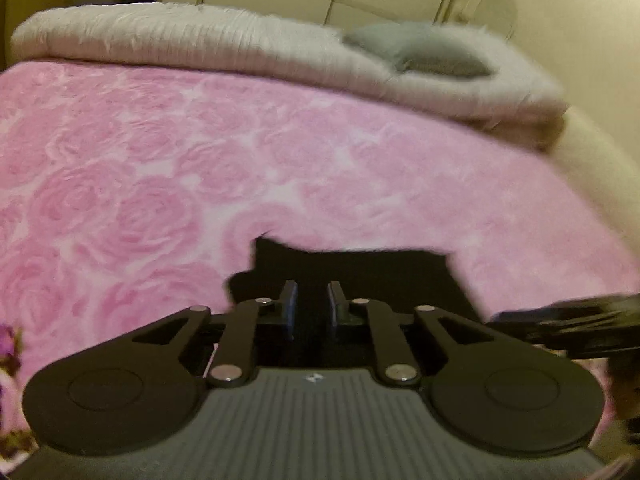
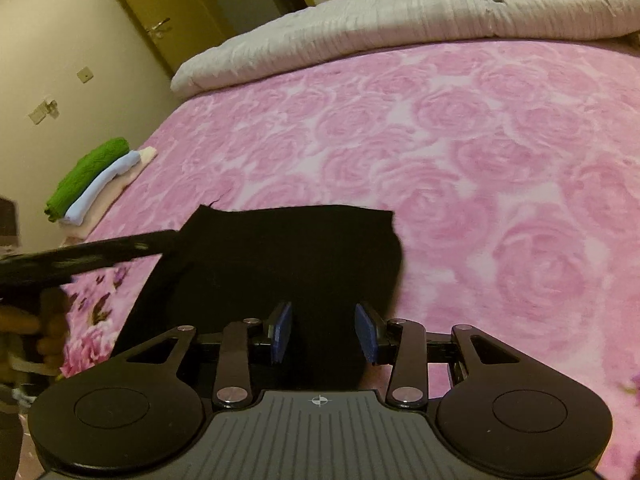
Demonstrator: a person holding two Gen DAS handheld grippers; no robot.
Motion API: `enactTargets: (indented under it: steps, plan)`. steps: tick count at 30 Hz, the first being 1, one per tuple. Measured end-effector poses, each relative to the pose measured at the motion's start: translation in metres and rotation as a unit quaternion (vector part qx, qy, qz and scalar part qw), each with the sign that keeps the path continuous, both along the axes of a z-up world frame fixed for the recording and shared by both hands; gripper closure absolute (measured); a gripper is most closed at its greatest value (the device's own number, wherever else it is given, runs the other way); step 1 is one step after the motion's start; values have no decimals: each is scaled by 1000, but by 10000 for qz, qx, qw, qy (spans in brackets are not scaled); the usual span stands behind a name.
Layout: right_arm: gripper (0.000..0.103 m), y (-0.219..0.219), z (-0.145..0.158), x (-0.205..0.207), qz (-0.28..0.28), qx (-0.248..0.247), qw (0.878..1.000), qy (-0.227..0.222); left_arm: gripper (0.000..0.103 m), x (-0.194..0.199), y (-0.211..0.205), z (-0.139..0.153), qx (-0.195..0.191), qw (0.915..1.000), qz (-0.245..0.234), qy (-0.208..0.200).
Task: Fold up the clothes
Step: 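Lower the folded garment onto the bed cover with both grippers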
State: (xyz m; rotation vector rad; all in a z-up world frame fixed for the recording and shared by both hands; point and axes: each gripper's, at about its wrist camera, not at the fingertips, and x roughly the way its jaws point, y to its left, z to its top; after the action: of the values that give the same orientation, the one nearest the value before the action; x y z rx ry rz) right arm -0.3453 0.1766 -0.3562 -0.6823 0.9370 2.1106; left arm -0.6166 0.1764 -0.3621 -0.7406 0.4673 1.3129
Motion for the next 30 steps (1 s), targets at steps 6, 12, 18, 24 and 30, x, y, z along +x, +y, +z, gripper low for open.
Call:
enactTargets:
  steps: [6, 12, 18, 24, 30]
  plan:
    - [63, 2, -7, -15, 163, 122, 9997, -145, 101, -13, -12, -5, -54, 9989, 354, -288]
    - [63, -38, 10, 7, 10, 277, 9996, -48, 98, -9, -72, 20, -98, 9983, 474, -312]
    - [63, -106, 17, 22, -15, 458, 9988, -154, 98, 3, -137, 21, -195, 9980, 378, -467]
    - [61, -124, 1, -3, 69, 469, 9974, -540, 101, 9, -138, -8, -463, 9963, 529, -504]
    - [61, -145, 19, 5, 26, 715, 9959, -545, 100, 13, -150, 14, -407, 9967, 616, -333]
